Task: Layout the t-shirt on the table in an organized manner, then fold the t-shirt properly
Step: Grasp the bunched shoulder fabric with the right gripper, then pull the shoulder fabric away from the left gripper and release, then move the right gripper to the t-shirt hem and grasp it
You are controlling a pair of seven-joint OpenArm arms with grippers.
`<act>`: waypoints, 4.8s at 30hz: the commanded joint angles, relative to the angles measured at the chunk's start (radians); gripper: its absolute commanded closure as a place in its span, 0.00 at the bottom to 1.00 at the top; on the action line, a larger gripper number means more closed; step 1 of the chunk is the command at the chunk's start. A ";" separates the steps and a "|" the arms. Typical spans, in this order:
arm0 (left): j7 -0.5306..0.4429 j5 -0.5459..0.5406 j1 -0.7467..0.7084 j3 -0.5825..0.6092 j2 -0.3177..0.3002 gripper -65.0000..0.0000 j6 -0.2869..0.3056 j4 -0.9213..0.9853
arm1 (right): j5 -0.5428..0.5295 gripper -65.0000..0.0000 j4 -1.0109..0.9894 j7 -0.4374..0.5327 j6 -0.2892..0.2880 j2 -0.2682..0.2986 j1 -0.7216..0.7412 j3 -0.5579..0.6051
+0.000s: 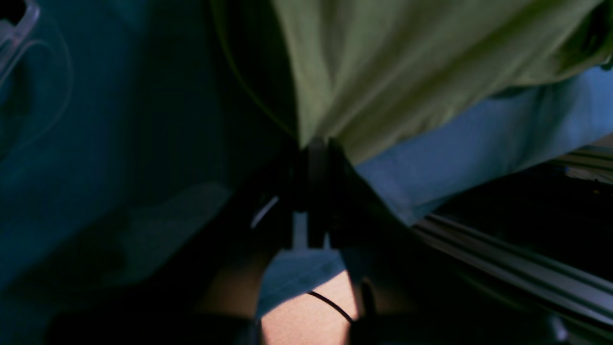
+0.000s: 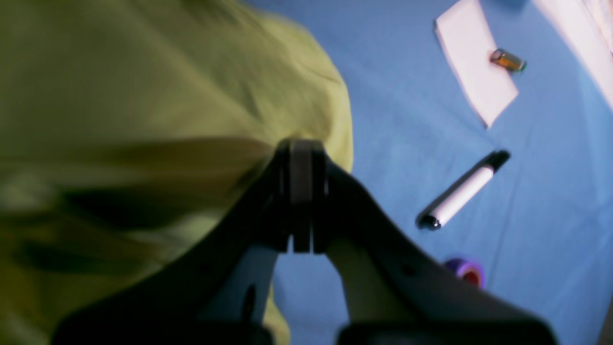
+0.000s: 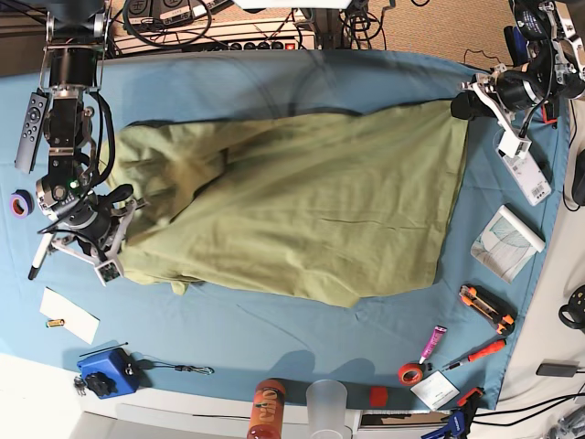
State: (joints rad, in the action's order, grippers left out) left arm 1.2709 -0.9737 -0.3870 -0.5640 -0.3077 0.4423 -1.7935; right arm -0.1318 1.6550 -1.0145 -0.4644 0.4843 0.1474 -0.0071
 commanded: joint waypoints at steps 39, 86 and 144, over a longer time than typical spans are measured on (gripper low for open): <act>-0.041 -0.023 0.008 -0.006 -0.013 1.00 0.005 -0.016 | -0.076 0.69 -0.014 -0.103 -0.114 0.017 0.021 0.219; -0.033 -0.022 0.007 -0.006 -0.013 1.00 0.004 -0.016 | -0.507 1.00 0.660 -0.382 -0.134 0.053 -0.946 -0.427; -0.063 -0.021 0.007 -0.006 -0.005 0.75 0.004 -0.016 | -0.477 0.53 -0.014 -0.134 -0.123 0.145 -0.105 -0.602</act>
State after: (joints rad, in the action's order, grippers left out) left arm 1.2251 -0.9730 -0.3820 -0.5640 -0.2996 0.4423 -1.7935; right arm -0.6041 1.6299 -1.1564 -0.5903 0.6006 0.0250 -0.6041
